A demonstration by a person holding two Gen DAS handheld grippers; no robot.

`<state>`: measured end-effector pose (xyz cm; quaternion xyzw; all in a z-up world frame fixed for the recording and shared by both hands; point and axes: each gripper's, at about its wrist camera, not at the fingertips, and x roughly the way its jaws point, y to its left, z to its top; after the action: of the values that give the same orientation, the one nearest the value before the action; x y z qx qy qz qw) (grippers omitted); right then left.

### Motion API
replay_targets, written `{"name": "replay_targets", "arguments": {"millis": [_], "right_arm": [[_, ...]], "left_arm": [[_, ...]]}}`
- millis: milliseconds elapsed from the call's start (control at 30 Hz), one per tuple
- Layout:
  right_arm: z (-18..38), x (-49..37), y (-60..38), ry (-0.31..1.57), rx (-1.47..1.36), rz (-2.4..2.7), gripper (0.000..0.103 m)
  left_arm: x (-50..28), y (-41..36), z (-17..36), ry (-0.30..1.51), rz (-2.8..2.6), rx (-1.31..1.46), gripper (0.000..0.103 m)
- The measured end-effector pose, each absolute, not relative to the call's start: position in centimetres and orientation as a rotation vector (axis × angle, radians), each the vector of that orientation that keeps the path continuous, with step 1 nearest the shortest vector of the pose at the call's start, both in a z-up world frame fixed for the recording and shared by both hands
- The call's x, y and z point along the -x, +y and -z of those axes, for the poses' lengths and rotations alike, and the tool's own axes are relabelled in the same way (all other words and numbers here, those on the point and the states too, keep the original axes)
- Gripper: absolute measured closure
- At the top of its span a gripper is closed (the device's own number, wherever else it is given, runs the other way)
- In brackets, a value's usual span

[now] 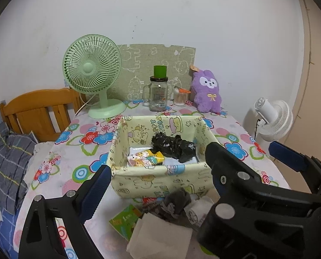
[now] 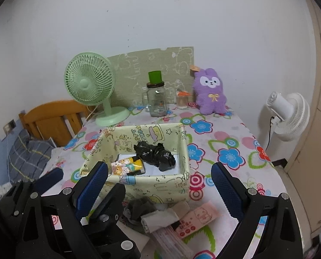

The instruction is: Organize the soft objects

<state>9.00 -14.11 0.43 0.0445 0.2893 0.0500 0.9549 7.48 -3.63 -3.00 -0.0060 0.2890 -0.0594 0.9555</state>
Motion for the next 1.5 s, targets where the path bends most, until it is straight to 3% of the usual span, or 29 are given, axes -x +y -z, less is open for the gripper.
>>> {"name": "replay_targets", "arguments": {"millis": [1033,1500], "right_arm": [[5.1,-5.1,-14.3,0.672,-0.100,-0.137,0.008],[8.6,-6.2,-14.2,0.747,-0.109,-0.128,0.021]], "left_arm": [[-3.8,-4.1,8.4,0.666,0.124,-0.015,0.008],[-5.1,-4.2,11.8,0.744,0.137,-0.009,0.008]]}}
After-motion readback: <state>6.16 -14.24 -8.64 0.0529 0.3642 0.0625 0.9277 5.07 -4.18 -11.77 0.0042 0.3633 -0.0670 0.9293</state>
